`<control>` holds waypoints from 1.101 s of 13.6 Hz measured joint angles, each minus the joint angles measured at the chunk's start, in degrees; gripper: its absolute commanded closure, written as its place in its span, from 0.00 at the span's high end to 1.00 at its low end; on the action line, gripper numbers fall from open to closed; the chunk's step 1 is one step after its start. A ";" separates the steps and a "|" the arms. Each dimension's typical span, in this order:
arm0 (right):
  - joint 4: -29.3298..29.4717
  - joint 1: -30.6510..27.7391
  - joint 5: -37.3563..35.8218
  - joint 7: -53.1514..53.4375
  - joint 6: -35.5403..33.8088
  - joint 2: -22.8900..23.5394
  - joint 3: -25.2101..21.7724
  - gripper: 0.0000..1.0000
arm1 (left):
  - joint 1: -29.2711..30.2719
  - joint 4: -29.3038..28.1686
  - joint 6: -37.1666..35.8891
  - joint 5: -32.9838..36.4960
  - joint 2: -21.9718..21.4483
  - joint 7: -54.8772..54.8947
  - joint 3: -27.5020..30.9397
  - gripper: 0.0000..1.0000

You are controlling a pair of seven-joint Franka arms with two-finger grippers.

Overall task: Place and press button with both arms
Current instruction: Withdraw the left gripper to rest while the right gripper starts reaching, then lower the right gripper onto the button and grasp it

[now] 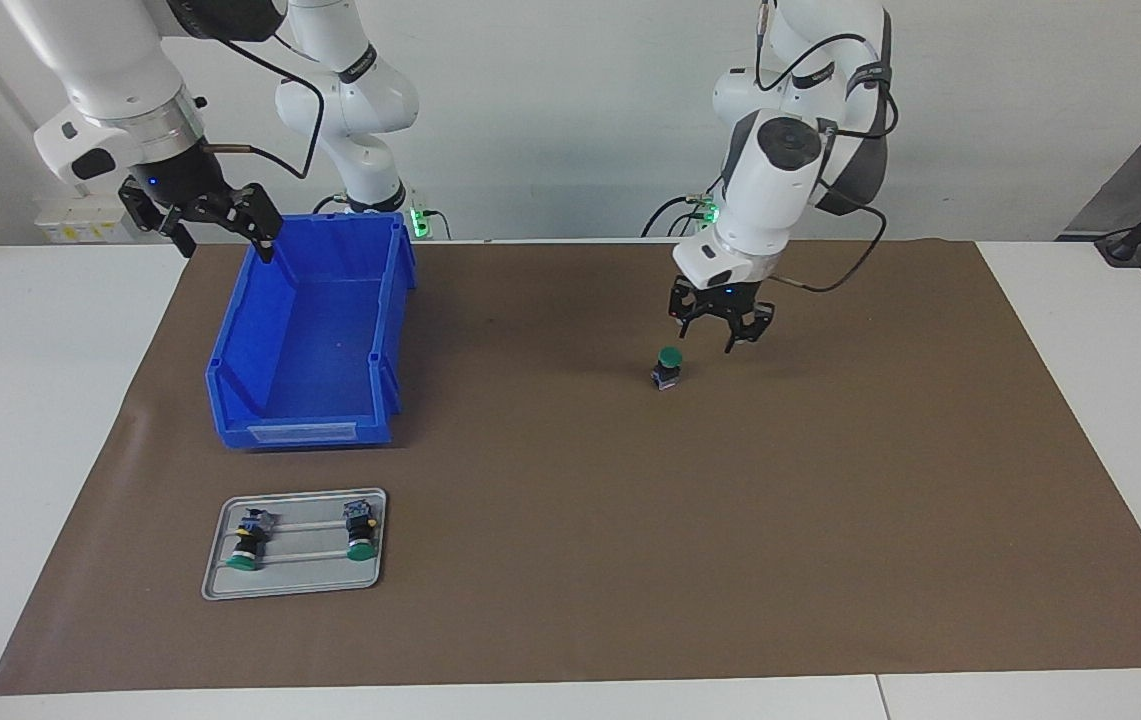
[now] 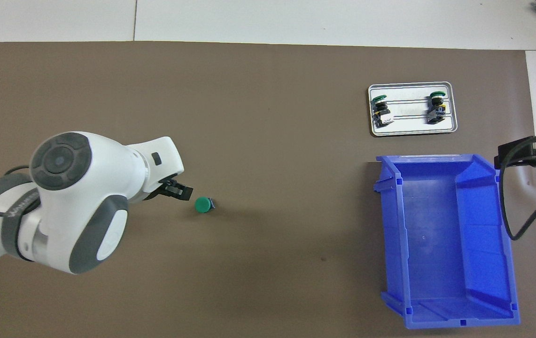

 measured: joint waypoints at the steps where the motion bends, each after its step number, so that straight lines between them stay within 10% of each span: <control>1: 0.00 0.00 0.00 0.00 0.00 0.00 0.00 1.00 | 2.31 0.54 -1.64 0.00 -0.82 0.17 0.19 1.00; 10: 0.03 0.33 0.07 0.00 0.06 -1.26 0.82 1.00 | 13.25 19.79 -21.92 0.19 -2.04 0.61 1.00 1.00; 15: -0.19 12.02 0.25 10.99 4.61 1.21 2.02 0.99 | 15.72 32.18 -31.52 1.55 2.01 1.78 1.30 1.00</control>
